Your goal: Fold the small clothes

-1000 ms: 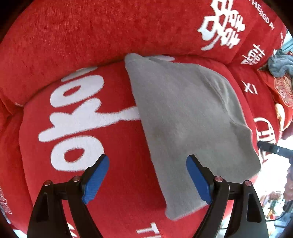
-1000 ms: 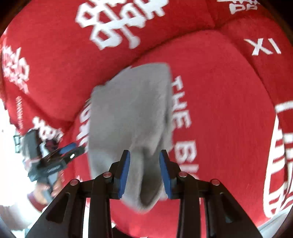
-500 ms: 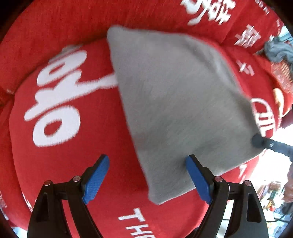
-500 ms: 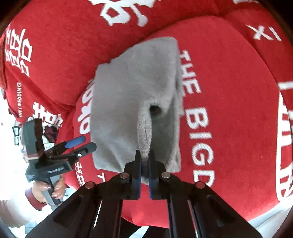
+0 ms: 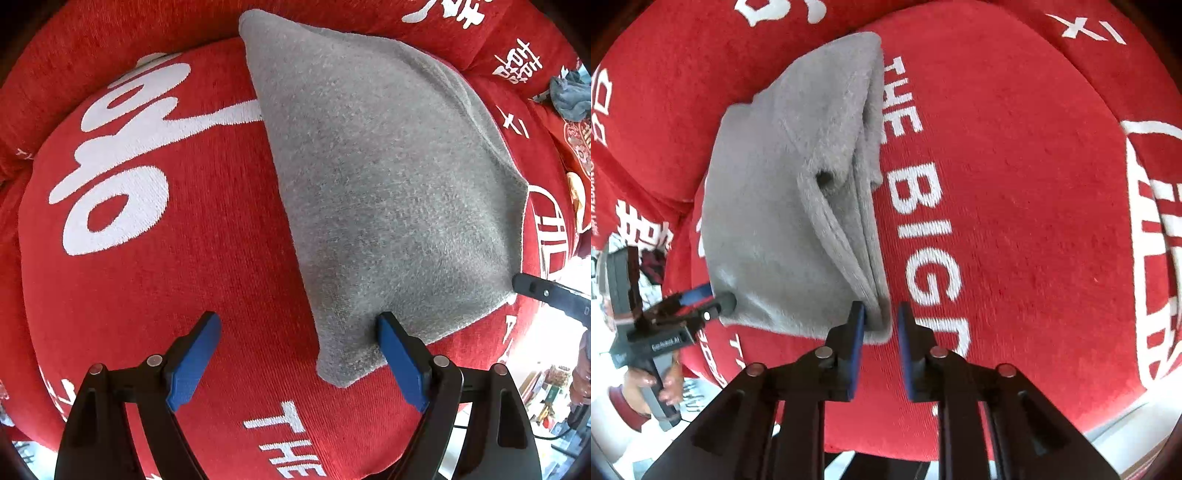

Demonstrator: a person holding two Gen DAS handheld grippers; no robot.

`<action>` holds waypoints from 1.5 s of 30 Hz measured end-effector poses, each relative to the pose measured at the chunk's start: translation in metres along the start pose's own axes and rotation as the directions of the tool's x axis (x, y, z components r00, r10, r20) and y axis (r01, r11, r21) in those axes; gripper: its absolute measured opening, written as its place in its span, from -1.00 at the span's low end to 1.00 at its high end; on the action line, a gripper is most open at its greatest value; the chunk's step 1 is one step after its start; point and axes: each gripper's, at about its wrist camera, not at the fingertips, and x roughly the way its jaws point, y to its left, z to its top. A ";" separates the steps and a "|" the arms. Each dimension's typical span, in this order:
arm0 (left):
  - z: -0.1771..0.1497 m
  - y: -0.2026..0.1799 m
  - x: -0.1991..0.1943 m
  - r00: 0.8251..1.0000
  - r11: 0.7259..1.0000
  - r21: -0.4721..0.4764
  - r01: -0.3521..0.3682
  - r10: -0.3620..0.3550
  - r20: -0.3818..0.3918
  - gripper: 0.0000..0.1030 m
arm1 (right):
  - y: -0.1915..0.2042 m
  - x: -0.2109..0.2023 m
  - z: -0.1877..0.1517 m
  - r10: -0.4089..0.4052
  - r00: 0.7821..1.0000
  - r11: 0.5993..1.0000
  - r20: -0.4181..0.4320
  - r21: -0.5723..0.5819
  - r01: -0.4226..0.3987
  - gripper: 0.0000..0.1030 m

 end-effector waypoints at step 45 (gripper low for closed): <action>0.122 0.034 0.010 0.988 0.959 -0.238 0.151 -0.135 0.080 1.00 | -0.026 0.006 0.117 0.294 0.956 0.951 0.008 0.100 -0.294 0.12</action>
